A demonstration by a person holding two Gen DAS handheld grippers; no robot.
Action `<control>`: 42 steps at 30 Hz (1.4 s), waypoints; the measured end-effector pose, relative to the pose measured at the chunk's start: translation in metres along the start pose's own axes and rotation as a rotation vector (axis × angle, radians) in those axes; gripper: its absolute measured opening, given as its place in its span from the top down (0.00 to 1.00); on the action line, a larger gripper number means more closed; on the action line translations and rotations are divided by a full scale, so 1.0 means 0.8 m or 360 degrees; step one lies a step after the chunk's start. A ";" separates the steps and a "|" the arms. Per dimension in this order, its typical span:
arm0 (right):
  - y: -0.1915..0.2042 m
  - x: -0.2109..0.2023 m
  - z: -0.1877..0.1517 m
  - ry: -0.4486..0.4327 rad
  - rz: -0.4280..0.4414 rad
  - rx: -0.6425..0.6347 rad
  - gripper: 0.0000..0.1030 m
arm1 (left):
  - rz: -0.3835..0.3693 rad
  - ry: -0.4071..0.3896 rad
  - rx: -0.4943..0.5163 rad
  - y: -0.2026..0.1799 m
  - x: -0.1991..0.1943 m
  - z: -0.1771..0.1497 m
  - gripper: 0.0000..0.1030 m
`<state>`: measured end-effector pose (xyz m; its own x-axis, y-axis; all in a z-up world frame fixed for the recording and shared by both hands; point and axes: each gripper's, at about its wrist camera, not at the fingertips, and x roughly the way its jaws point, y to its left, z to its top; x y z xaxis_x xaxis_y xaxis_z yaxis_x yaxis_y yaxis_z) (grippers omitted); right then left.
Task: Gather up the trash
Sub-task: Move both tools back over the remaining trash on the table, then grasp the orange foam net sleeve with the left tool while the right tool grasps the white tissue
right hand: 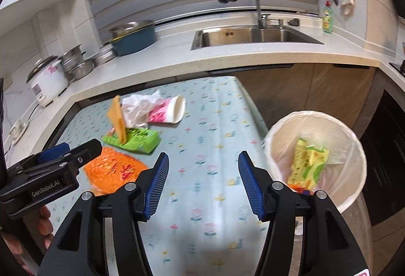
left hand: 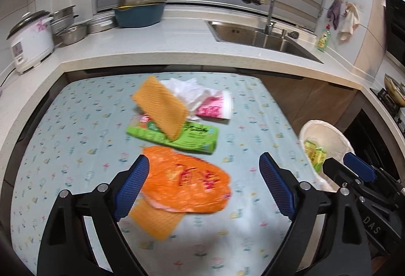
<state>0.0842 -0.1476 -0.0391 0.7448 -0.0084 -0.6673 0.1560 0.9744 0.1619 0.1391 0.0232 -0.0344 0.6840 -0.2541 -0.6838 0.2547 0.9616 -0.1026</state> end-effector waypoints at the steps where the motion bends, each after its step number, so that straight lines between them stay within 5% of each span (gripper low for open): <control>1: 0.008 0.003 -0.001 0.0009 0.0010 -0.0007 0.46 | 0.0012 0.0003 -0.0008 0.008 -0.001 -0.001 0.18; 15: 0.075 0.051 0.013 0.0066 0.0076 -0.0074 0.45 | 0.0069 0.0058 -0.0132 0.092 0.015 -0.004 0.16; 30: 0.107 0.161 0.089 0.0114 0.0146 -0.0045 0.48 | 0.0102 0.0031 -0.0223 0.142 0.073 0.058 0.16; 39: 0.121 0.234 0.108 0.0214 0.0208 -0.0004 0.66 | 0.0106 0.0037 -0.0301 0.164 0.110 0.083 0.16; 41: 0.122 0.247 0.108 0.0240 0.0222 0.0005 0.76 | 0.0105 0.0039 -0.0302 0.163 0.115 0.085 0.16; 42: 0.121 0.252 0.107 0.0255 0.0228 0.0006 0.90 | 0.0106 0.0039 -0.0302 0.163 0.116 0.085 0.16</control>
<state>0.3052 -0.0742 -0.0956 0.6468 0.1660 -0.7444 0.0587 0.9623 0.2657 0.2824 0.1175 -0.0619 0.6775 -0.1890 -0.7108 0.0744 0.9791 -0.1895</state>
